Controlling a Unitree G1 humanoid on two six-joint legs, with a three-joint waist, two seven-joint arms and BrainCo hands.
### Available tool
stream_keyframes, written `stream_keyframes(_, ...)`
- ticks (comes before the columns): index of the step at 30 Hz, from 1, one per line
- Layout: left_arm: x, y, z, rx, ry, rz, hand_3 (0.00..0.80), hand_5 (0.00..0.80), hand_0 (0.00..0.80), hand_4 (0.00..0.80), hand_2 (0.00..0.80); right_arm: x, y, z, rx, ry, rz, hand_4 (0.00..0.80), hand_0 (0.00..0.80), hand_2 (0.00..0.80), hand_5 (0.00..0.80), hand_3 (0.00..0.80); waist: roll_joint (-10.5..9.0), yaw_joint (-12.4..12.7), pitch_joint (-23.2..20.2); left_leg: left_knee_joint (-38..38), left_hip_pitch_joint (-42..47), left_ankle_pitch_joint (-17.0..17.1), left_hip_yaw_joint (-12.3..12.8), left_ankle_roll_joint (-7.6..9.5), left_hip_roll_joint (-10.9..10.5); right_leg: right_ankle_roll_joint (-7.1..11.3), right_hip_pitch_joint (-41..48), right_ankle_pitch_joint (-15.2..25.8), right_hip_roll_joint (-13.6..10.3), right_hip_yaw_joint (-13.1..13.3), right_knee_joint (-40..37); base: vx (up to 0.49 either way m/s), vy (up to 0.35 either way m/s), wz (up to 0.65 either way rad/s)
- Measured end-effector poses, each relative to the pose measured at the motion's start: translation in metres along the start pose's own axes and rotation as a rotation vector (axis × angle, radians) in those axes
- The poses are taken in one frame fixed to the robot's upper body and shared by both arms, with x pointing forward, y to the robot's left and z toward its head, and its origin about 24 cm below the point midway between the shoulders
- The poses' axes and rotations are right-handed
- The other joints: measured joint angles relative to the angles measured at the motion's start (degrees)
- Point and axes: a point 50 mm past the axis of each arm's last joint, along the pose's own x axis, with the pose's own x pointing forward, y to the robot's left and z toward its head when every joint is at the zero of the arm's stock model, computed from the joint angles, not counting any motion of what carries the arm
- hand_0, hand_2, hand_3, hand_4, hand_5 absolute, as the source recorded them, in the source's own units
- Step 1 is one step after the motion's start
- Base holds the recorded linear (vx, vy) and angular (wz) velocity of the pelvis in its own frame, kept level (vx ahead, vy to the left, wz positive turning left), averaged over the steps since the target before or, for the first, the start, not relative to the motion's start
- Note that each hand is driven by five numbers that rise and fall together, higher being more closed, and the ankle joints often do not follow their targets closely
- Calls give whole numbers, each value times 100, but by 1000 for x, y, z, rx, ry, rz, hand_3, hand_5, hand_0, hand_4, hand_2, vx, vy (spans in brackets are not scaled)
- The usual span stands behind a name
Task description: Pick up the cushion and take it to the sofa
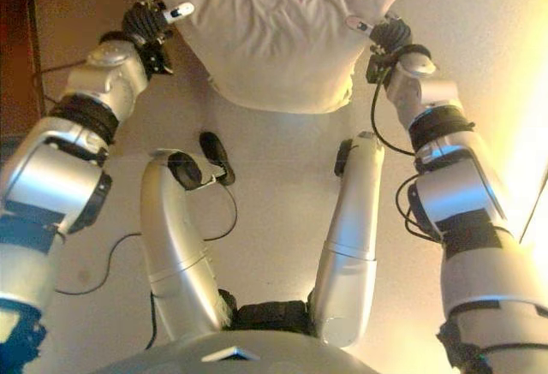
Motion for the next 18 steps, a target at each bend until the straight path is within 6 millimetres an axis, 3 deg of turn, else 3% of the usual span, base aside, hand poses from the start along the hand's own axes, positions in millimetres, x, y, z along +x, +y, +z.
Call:
stream_keyframes(5, 1, -14, 9, 12, -15, -68, 0, 0, 0, 0, 0, 0, 3, 3, -21, 8, 16, 0, 0, 0, 0, 0, 9, -12, -2, 26, -119, -14, 58, 12, 10, 14, -174, 15, -4, 71, 20, -24, 41, -2)
stream_keyframes(6, 2, -19, 11, 19, -18, -80, 63, 63, 63, 63, 63, 0, 4, 5, -21, 3, 18, 0, 0, 0, 0, 0, 12, -8, 0, 33, -137, -10, 73, 25, 12, 22, -206, 20, -7, 83, 27, 0, 0, 0)
stream_keyframes(7, 2, -22, 12, 18, -21, -86, 433, 433, 433, 433, 433, 0, 5, 7, -21, -2, 22, 226, 226, 226, 226, 226, 18, -8, 2, 39, -152, -13, 84, 26, 18, 30, -230, 23, -9, 91, 32, 0, 0, 0)
stream_keyframes(8, 2, -23, 13, 21, -24, -87, 800, 800, 800, 800, 800, 0, 6, 9, -21, -7, 26, 800, 800, 800, 800, 800, 22, -9, 4, 48, -172, -18, 92, 26, 34, 34, -256, 25, -10, 96, 33, -26, 12, -4)
stream_keyframes(18, 2, -41, 11, 53, -23, -98, 800, 800, 800, 800, 800, 2, 9, 10, -99, 10, 21, 800, 800, 800, 800, 800, 107, 3, 18, 131, -214, -69, 148, 56, 62, 52, -358, 32, -18, 156, 115, -14, -11, -1)
